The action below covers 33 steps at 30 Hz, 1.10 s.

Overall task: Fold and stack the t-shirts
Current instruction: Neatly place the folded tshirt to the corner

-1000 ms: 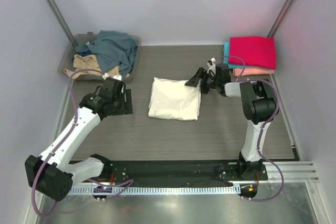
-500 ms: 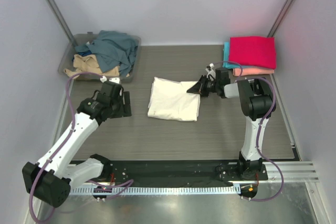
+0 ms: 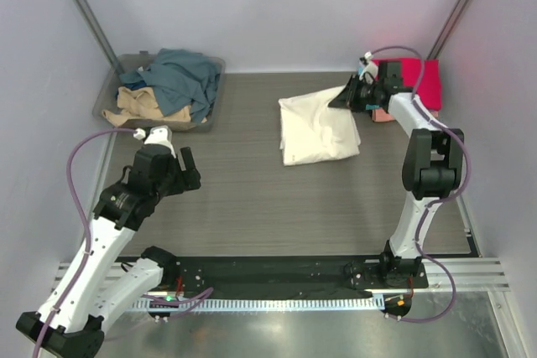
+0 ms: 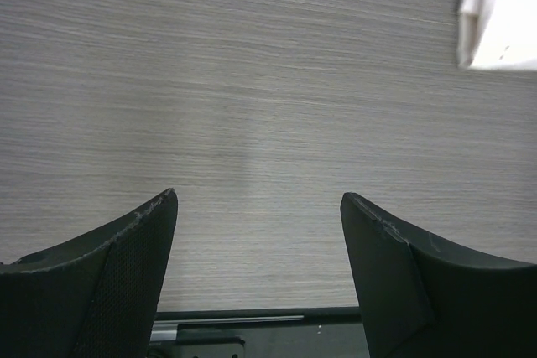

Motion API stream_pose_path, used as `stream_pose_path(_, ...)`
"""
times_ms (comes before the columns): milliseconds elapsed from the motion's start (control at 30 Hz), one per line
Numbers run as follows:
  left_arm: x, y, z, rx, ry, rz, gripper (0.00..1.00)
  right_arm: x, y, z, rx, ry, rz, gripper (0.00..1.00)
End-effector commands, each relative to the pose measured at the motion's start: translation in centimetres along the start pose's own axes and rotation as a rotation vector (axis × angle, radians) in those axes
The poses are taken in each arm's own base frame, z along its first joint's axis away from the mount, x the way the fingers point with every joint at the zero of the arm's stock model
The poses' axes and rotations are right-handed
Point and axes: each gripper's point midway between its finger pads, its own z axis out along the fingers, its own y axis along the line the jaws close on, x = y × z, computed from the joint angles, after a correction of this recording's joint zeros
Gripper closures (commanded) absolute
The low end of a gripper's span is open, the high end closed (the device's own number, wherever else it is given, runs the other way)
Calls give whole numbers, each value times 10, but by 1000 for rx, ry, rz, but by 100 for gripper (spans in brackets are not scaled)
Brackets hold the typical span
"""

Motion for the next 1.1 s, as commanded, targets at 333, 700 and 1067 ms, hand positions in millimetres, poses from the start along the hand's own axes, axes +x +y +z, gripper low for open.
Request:
stream_pose_path(333, -2, 10, 1, -35, -65, -43, 21, -134, 51, -135, 124, -285, -317, 99)
stream_pose_path(700, -1, 10, 4, -44, -53, -39, 22, -191, 85, -207, 112, -436, -429, 99)
stream_pose_path(1067, 2, 10, 9, -50, -27, -29, 22, -203, 76, -220, 43, -446, -447, 99)
